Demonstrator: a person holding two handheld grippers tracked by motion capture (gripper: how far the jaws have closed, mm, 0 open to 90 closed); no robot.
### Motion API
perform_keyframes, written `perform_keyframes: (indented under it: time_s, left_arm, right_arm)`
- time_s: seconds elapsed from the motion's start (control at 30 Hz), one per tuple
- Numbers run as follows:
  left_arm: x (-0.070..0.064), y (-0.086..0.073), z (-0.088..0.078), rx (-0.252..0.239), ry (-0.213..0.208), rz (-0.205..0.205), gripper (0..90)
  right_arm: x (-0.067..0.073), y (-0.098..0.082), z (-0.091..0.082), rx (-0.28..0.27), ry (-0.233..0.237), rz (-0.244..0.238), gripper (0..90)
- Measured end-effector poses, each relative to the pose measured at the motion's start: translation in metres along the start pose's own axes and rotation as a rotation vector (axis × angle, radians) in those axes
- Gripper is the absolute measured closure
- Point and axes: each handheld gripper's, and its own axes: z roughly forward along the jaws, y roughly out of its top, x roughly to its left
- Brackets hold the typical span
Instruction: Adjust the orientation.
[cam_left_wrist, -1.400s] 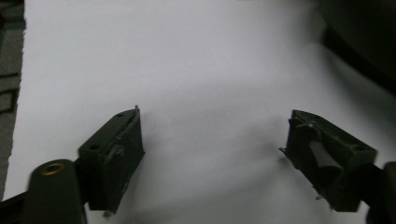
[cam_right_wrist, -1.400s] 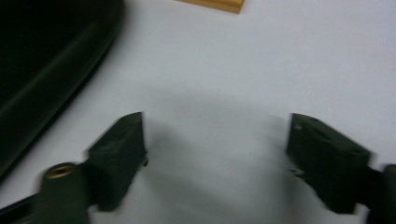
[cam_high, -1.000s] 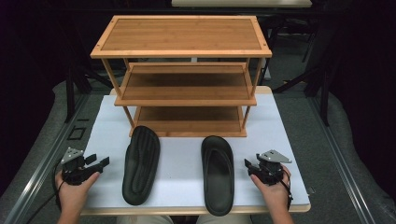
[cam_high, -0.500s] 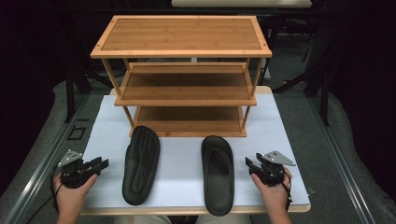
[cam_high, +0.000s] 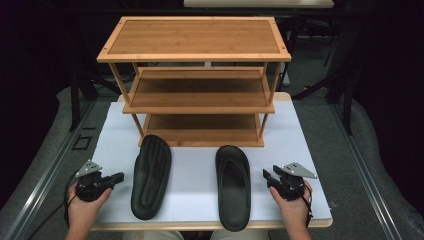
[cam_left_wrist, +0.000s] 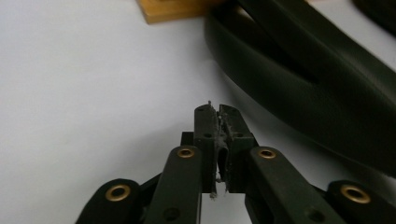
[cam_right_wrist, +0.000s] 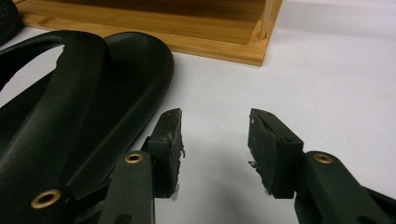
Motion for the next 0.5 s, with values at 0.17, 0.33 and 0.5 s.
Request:
perform_keyframes:
  time_s: [0.17, 0.33, 0.5]
  left_arm:
    - [-0.011, 0.001, 0.013, 0.048, -0.061, 0.043, 89.3]
    - [-0.018, 0.004, 0.023, 0.074, -0.068, 0.075, 89.4]
    - [-0.017, 0.005, 0.029, 0.075, -0.090, 0.062, 89.4]
  right_arm:
    - [0.000, -0.003, 0.002, -0.010, 0.006, 0.005, 52.7]
    - [-0.001, -0.004, 0.000, -0.008, 0.002, 0.009, 51.7]
    - [-0.002, -0.006, -0.002, 0.002, 0.000, 0.011, 50.9]
